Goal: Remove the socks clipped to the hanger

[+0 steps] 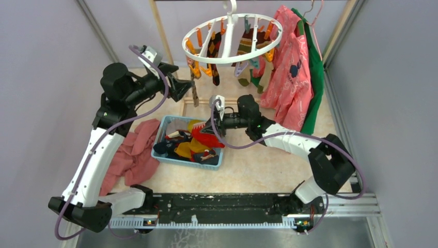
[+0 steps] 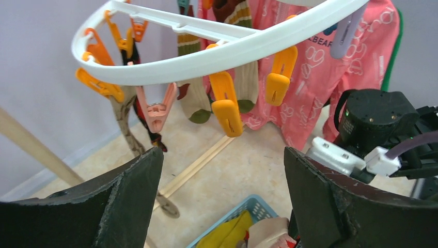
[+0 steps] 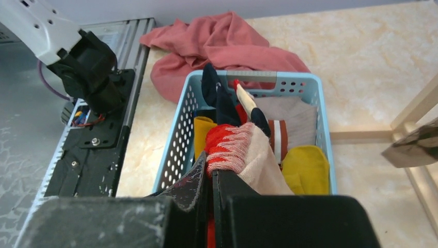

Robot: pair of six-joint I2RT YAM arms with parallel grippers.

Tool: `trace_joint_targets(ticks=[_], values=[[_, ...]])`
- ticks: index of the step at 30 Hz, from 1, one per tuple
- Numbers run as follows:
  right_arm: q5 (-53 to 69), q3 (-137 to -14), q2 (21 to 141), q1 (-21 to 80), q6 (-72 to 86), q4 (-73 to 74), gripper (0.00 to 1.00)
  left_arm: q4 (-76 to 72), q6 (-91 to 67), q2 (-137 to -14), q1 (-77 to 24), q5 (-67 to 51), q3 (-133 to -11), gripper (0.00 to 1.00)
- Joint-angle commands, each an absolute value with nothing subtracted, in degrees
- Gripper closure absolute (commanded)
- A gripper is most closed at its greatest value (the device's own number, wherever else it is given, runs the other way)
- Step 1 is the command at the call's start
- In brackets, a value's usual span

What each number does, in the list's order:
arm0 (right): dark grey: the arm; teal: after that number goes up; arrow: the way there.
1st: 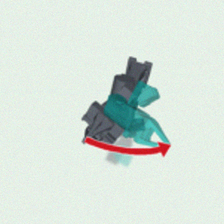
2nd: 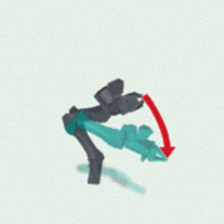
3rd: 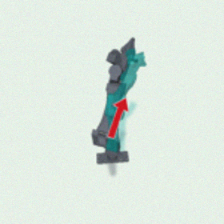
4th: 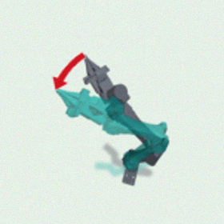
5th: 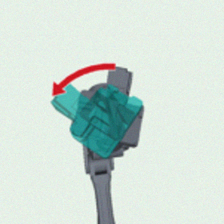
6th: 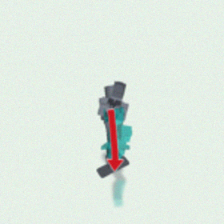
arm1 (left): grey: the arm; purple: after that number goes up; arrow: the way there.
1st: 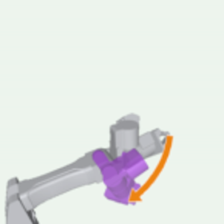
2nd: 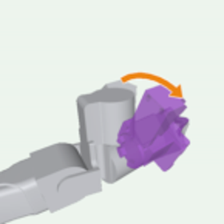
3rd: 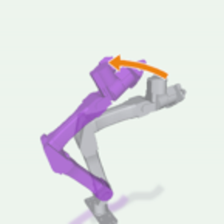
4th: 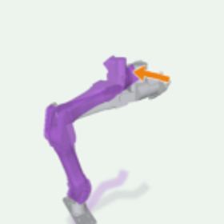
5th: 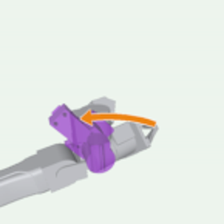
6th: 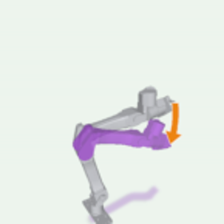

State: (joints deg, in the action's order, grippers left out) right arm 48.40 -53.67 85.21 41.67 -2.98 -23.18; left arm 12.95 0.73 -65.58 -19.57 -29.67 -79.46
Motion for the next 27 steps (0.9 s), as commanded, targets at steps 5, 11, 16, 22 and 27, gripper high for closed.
trace_joint_targets(ticks=[5, 11, 16, 22, 27], values=[[38.9, -55.2, 91.7, 45.2, -7.1, -22.1, 0.98, 15.4, 6.1, -62.4, -17.4, -24.9, -79.5, 0.04], [34.5, -56.6, 95.6, 46.6, -8.5, -19.0, 0.89, 15.8, 5.9, -61.5, -15.7, -19.0, -79.2, 0.01], [32.3, -57.6, 96.6, 46.8, -10.0, -16.3, 0.64, 15.7, 4.3, -61.3, -14.4, -16.9, -78.7, 0.01], [31.7, -59.0, 93.7, 46.8, -11.6, -13.4, 0.24, 13.7, 2.1, -61.1, -12.4, -18.1, -76.0, 0.01], [32.2, -59.8, 86.8, 46.8, -17.3, -8.9, 0.04, 12.9, 1.5, -61.3, -11.5, -19.0, -74.9, 0.01]])
